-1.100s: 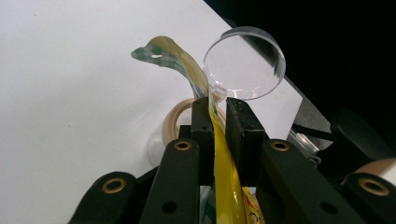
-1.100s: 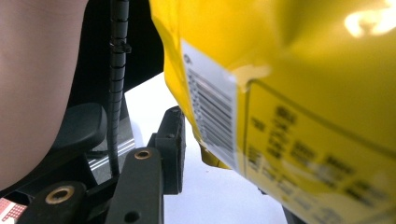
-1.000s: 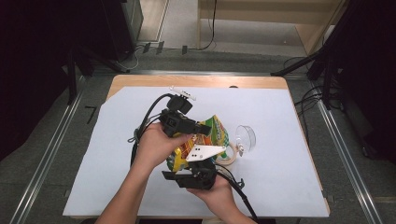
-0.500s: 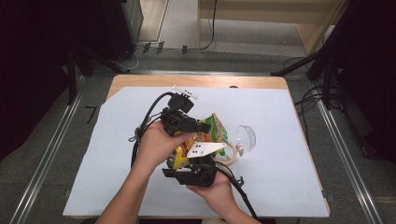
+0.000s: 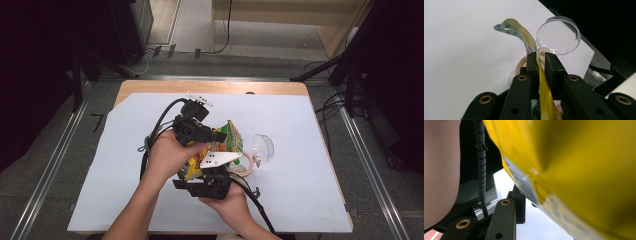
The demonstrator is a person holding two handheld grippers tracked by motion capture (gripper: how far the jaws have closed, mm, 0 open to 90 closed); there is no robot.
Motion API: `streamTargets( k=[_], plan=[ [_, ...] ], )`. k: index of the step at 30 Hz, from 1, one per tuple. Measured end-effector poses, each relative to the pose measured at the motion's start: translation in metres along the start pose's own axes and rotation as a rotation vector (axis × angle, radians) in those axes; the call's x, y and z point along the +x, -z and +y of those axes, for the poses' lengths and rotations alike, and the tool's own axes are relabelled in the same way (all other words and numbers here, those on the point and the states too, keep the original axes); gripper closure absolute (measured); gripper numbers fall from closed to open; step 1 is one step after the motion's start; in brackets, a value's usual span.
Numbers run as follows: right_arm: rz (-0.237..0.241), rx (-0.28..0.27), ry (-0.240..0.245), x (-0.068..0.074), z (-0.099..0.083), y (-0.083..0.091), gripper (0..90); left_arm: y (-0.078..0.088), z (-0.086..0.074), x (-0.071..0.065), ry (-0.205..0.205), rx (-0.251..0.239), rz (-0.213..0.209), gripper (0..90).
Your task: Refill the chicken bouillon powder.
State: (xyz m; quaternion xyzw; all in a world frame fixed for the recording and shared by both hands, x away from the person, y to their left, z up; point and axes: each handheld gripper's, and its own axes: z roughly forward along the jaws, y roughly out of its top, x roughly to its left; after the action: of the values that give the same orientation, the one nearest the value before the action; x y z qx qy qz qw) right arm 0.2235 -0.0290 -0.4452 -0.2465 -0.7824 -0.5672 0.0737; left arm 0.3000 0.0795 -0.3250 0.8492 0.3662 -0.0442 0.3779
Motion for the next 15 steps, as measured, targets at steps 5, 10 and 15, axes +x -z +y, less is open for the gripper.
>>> streamTargets(
  k=[5, 10, 15],
  plan=[
    [-0.003, 0.011, 0.001, -0.0009, 0.0003, -0.0009, 68.4, -0.0003, -0.0007, 0.0033, 0.010, -0.003, -0.006, 82.4],
    [-0.003, 0.010, -0.002, -0.0006, 0.0003, -0.0005, 68.3, -0.0002, -0.0005, 0.0022, 0.008, -0.002, -0.005, 82.4],
    [0.001, 0.007, -0.002, 0.0005, 0.0002, 0.0000, 68.5, -0.0001, -0.0007, 0.0011, 0.007, -0.004, -0.004, 82.3]
  ],
)
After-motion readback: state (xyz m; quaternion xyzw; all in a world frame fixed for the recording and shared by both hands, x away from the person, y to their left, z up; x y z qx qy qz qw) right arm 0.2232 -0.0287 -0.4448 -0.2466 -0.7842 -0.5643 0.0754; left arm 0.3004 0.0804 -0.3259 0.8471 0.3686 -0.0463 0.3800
